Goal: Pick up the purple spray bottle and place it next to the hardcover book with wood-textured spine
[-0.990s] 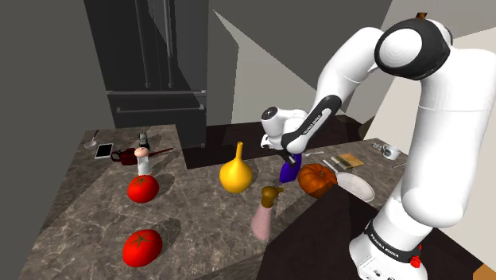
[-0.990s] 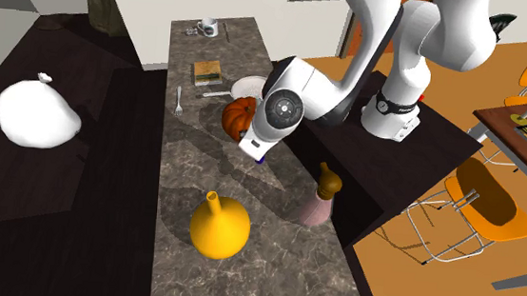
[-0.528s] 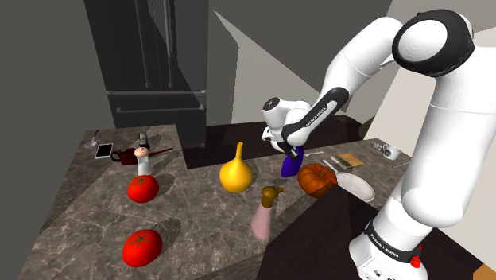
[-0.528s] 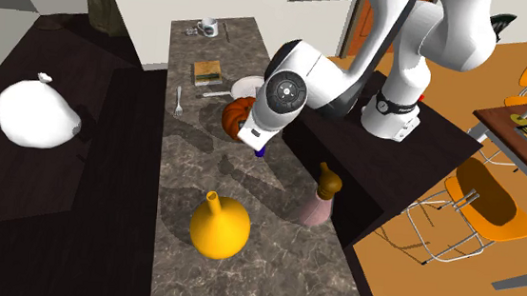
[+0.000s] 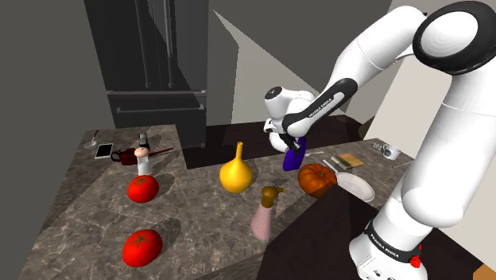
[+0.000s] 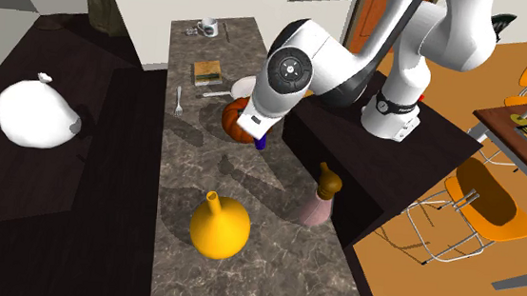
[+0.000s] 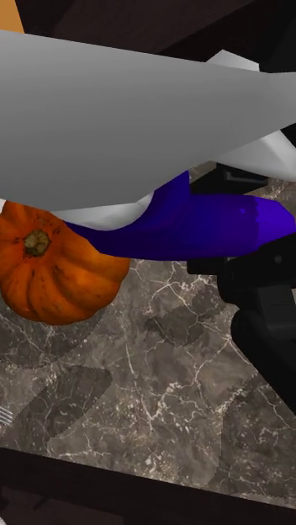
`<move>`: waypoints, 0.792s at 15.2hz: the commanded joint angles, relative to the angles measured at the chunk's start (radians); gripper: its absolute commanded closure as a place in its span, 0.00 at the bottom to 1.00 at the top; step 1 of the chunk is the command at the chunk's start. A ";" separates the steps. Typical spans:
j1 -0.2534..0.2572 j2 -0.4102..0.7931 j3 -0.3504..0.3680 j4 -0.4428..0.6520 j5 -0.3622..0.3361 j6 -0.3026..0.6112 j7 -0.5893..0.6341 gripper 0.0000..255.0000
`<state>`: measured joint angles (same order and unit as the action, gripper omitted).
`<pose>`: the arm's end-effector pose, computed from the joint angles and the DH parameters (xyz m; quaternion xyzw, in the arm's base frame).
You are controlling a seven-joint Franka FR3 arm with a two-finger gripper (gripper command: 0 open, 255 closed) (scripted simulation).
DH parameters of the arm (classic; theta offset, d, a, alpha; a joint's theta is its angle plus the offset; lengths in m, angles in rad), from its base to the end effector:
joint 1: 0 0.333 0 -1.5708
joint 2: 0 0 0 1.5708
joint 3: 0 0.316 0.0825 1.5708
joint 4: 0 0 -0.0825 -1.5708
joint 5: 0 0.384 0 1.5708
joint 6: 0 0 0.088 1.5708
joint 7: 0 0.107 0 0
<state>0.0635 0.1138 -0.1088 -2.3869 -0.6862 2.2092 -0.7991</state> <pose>0.4718 -0.0432 0.2565 0.7777 0.5627 -0.2257 0.1661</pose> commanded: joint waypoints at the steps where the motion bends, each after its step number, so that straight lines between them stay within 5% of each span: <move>1: 0.000 -0.024 0.001 0.002 0.010 -0.022 -0.018 1.00; 12: 0.008 -0.137 0.010 0.030 0.056 -0.145 -0.100 1.00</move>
<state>0.0693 -0.0106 -0.1010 -2.3604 -0.6352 2.0790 -0.8913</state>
